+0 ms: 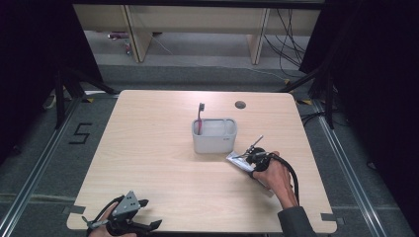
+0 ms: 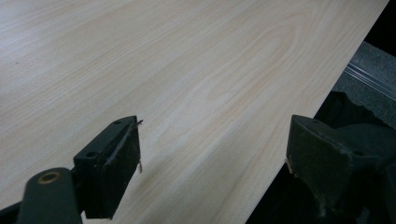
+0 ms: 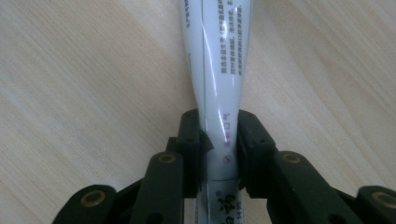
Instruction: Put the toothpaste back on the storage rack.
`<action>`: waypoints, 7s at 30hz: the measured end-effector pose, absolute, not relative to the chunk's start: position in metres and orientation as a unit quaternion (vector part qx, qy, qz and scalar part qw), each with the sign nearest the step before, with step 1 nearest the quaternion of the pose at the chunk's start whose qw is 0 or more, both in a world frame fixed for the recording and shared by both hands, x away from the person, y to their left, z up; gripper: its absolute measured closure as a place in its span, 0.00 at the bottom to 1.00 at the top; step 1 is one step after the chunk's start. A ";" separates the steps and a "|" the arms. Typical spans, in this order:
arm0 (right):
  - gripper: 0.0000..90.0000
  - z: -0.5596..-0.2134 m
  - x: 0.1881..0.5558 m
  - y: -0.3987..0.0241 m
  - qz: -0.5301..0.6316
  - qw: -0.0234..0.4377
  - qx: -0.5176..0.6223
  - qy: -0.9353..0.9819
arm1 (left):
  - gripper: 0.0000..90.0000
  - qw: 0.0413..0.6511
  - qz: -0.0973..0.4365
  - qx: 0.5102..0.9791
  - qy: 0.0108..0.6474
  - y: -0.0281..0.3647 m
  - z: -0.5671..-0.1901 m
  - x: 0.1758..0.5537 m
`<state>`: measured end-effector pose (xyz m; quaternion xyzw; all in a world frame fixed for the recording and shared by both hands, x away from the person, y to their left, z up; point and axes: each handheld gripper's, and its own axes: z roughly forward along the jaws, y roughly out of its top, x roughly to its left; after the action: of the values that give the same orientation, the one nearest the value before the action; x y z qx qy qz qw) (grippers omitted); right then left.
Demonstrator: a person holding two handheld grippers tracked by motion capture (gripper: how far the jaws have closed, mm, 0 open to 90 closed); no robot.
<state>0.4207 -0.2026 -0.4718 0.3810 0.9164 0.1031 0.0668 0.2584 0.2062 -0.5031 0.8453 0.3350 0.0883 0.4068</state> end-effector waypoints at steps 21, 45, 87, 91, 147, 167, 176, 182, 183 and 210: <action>0.82 -0.473 0.437 -0.192 0.026 0.047 0.343 0.938 | 0.19 0.412 0.087 0.841 0.339 0.205 -0.504 0.258; 0.84 -0.473 0.441 -0.186 -0.001 0.043 0.322 0.946 | 0.19 0.422 0.088 0.836 0.339 0.204 -0.504 0.258; 0.84 -0.418 0.401 -0.216 0.259 0.123 0.334 0.898 | 0.20 0.419 0.091 0.838 0.337 0.205 -0.503 0.258; 0.84 -0.421 0.400 -0.217 0.281 0.130 0.331 0.891 | 0.20 0.406 0.098 0.847 0.328 0.208 -0.504 0.259; 0.84 -0.383 0.401 -0.215 0.455 0.177 0.335 0.806 | 0.20 0.414 0.095 0.840 0.337 0.208 -0.502 0.259; 0.84 -0.367 0.408 -0.202 0.476 0.181 0.334 0.793 | 0.20 0.409 0.097 0.844 0.333 0.209 -0.502 0.260; 0.84 -0.365 0.417 -0.193 0.491 0.186 0.333 0.783 | 0.20 0.423 0.092 0.834 0.343 0.207 -0.503 0.259; 0.84 -0.363 0.423 -0.188 0.490 0.183 0.330 0.786 | 0.20 0.416 0.095 0.838 0.340 0.207 -0.503 0.259; 0.84 -0.362 0.424 -0.187 0.490 0.190 0.329 0.784 | 0.20 0.412 0.097 0.841 0.337 0.208 -0.503 0.260; 0.84 -0.355 0.457 -0.155 0.513 0.188 0.332 0.769 | 0.20 0.415 0.100 0.838 0.340 0.209 -0.503 0.260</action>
<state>0.4572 -0.1553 -0.3554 0.3321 0.7686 0.5135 0.1881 0.2603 0.2086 -0.5033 0.8381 0.3396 0.1003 0.4149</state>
